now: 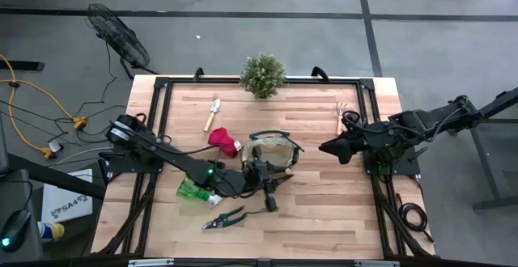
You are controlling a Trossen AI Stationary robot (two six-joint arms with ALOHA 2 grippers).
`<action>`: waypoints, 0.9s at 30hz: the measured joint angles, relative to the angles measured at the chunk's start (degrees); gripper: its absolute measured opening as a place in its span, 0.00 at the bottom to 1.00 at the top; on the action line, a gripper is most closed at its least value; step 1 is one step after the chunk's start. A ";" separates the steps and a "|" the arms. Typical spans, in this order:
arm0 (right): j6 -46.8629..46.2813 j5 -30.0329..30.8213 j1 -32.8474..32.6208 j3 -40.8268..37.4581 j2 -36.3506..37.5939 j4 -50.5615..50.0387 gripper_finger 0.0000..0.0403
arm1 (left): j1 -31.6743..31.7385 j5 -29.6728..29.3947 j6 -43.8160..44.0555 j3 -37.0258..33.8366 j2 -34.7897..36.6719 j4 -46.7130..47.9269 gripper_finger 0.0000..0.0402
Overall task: Pick & Place Garden tools in Gardening bag
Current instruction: Put the bottom trowel into the gardening bag
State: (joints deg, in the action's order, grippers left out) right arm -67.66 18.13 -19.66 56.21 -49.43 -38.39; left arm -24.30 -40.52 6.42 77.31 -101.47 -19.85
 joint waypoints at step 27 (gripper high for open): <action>-0.02 1.46 0.00 -0.02 -0.02 -0.16 0.32 | 3.70 -3.66 -1.50 -0.06 -3.11 3.83 0.17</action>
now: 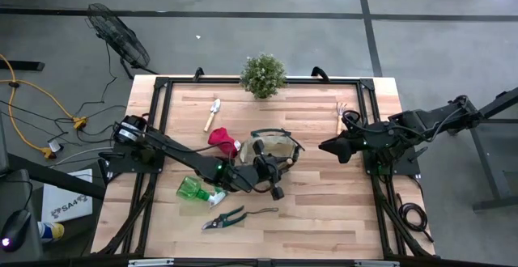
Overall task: Pick & Place Garden tools in Gardening bag
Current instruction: Put the bottom trowel into the gardening bag, then put the trowel into the gardening bag
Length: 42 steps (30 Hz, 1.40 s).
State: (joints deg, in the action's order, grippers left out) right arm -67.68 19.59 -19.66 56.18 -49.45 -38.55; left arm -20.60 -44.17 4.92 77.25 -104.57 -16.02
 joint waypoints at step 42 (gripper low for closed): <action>0.02 -0.07 0.07 0.00 0.00 -0.32 0.32 | 4.13 4.20 5.89 0.00 -0.48 8.73 0.24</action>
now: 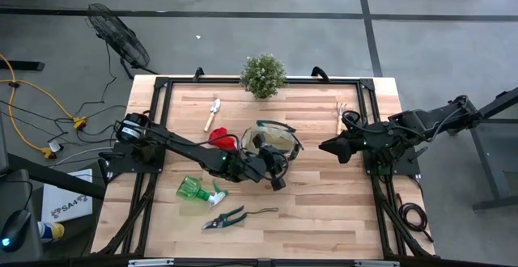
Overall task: Pick & Place Garden tools in Gardening bag
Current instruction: Put the trowel into the gardening bag
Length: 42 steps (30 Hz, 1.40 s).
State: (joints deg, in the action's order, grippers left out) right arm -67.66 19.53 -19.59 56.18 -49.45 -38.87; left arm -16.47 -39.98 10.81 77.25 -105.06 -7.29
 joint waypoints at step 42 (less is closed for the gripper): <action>0.44 0.04 -0.01 0.00 0.02 -0.79 0.32 | 13.11 7.86 37.79 0.02 22.45 65.27 0.25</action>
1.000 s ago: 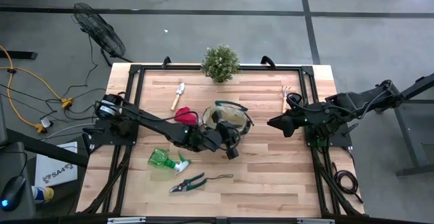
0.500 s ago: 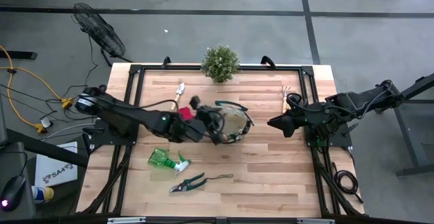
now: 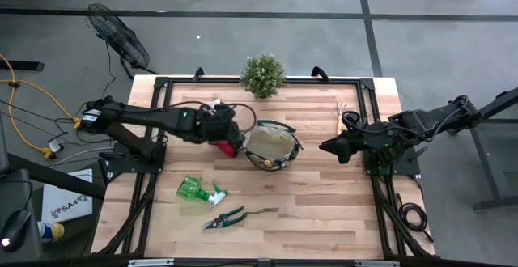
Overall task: Pick & Place Garden tools in Gardening bag
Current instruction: Put the trowel into the gardening bag
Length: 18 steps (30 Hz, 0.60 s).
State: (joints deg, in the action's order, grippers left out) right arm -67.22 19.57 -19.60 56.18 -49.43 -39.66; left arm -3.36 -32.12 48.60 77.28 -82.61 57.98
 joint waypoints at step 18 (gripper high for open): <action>-2.26 1.34 0.53 0.00 0.00 0.39 0.32 | 24.46 17.08 -2.24 -10.29 -1.01 6.92 0.49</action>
State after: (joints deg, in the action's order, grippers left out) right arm -69.49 20.91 -19.07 56.18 -49.43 -39.27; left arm 21.10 -15.03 46.36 66.99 -83.61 64.89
